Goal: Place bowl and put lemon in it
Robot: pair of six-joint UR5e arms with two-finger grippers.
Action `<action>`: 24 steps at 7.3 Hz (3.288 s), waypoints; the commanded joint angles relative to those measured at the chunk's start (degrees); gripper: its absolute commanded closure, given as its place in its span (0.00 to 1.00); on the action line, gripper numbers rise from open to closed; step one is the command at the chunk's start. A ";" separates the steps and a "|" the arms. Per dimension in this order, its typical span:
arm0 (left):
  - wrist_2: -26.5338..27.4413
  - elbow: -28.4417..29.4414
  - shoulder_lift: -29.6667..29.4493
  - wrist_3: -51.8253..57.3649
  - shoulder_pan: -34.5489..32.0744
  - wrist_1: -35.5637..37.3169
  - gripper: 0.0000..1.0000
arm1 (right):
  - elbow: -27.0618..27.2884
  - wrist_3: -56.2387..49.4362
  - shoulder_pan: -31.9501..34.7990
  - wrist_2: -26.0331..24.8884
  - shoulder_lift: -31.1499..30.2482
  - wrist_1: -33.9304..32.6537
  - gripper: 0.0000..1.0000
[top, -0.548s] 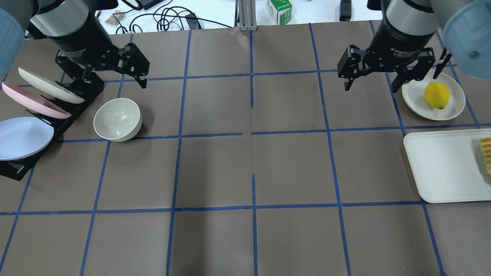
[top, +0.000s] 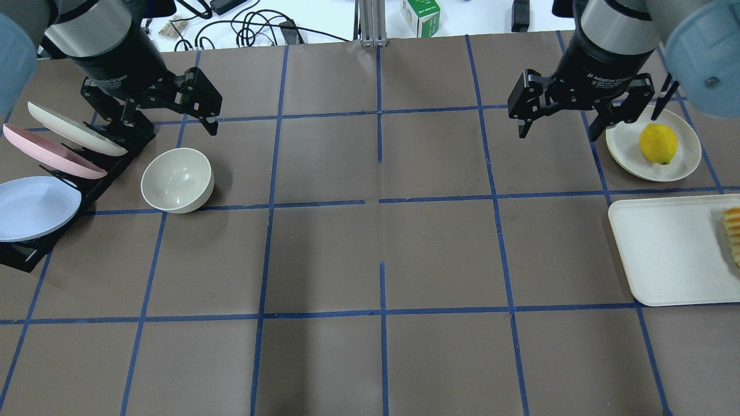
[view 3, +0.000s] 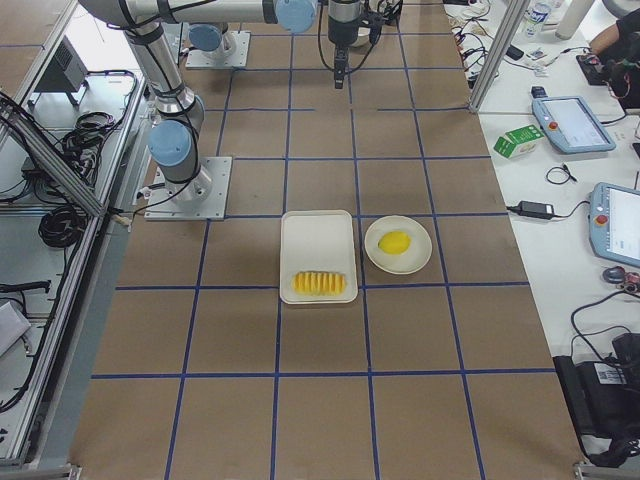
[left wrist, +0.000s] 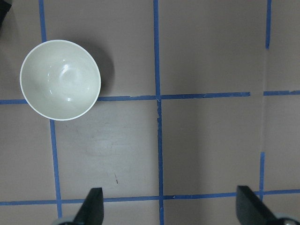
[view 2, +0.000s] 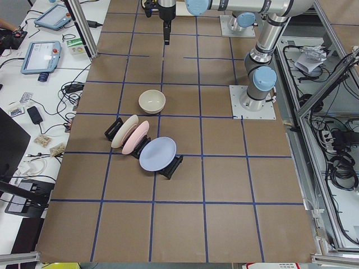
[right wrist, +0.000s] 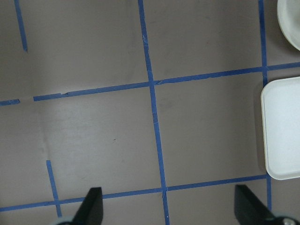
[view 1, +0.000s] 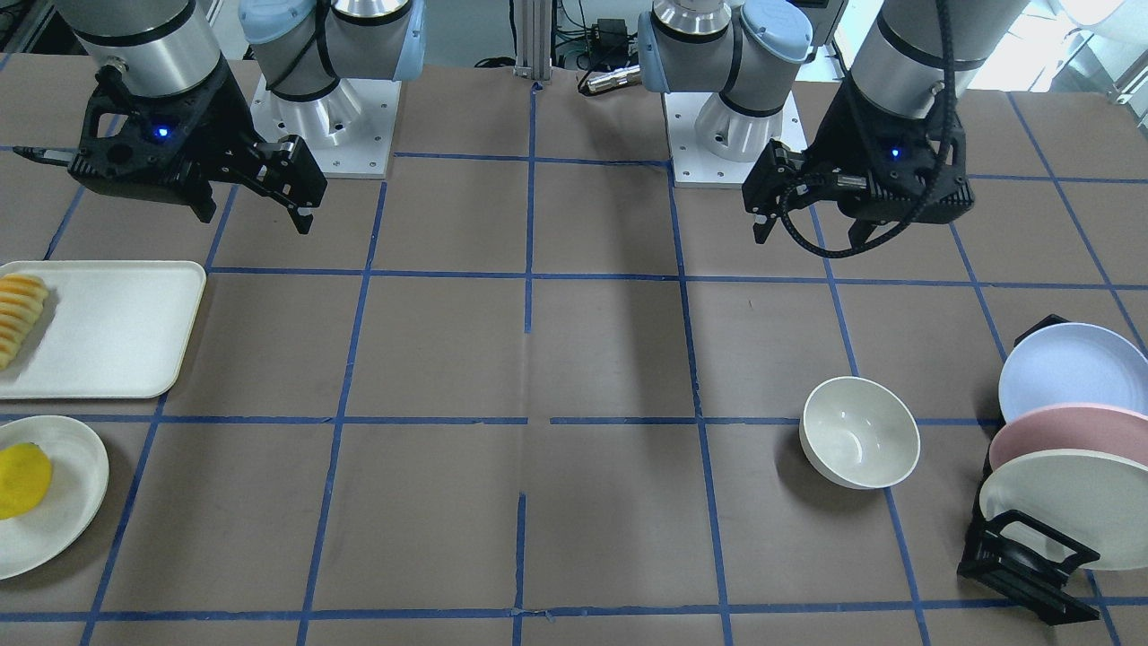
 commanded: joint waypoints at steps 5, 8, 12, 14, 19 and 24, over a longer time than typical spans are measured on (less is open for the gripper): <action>0.06 -10.76 -13.66 22.31 19.49 23.67 0.00 | 1.08 -6.74 -6.83 -0.67 4.39 -2.72 0.00; 0.24 -10.94 -19.28 18.07 20.82 28.15 0.00 | 1.09 -26.75 -20.01 -0.76 11.40 -14.12 0.00; 0.15 -13.39 -23.96 23.13 20.82 33.43 0.05 | 0.56 -46.84 -28.83 -0.58 23.19 -28.91 0.00; -0.29 -13.58 -25.54 23.13 20.82 34.86 0.28 | 0.21 -46.67 -29.01 -0.85 27.23 -31.54 0.00; -0.55 -12.88 -25.64 22.43 20.73 34.16 1.00 | 0.73 -47.54 -30.76 -2.87 32.17 -37.01 0.00; -4.49 -9.81 -19.85 14.99 18.80 23.21 1.00 | -0.05 -45.35 -31.04 -2.87 33.50 -32.39 1.00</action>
